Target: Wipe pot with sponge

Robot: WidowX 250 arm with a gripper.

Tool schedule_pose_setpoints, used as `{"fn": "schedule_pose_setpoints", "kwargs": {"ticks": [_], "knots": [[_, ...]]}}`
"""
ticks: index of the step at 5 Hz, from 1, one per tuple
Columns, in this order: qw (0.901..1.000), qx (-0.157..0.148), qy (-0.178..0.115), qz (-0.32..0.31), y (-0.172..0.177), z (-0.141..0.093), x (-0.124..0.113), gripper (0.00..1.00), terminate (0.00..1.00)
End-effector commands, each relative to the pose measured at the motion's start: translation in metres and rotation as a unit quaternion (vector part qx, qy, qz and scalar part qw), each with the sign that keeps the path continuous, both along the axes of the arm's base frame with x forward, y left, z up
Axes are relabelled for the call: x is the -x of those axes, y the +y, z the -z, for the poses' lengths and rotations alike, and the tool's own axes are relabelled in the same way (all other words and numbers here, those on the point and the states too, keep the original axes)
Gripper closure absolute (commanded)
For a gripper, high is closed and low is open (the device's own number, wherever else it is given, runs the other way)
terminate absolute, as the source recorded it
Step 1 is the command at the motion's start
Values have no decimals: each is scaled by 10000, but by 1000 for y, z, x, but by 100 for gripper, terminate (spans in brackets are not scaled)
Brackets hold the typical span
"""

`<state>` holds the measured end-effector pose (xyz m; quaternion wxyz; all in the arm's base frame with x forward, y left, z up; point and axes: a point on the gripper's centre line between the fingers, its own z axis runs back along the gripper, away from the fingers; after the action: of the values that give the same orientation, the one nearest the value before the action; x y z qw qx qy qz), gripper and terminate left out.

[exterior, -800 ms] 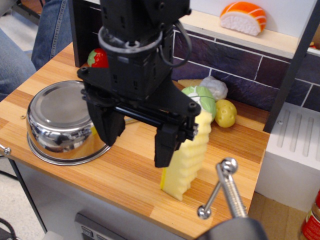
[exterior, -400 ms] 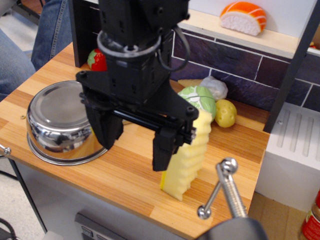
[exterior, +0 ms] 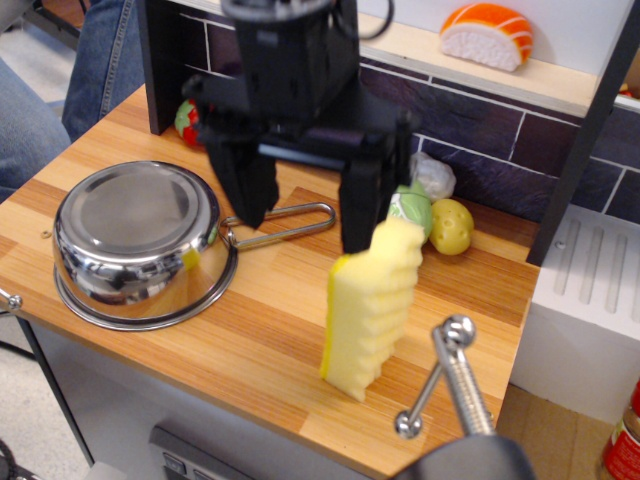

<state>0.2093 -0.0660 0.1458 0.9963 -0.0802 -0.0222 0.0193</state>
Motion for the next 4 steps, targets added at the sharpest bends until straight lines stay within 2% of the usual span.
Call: {"fn": "schedule_pose_setpoints", "kwargs": {"ticks": [1, 2, 3, 4], "knots": [[9997, 37, -206, 154, -9, 4, -31, 0, 0], [9983, -190, -200, 507, -15, 16, -36, 0, 0], [9969, -214, -80, 750, -20, 32, -42, 0, 0], [9967, -121, -54, 799, -24, 41, -35, 0, 0]]}}
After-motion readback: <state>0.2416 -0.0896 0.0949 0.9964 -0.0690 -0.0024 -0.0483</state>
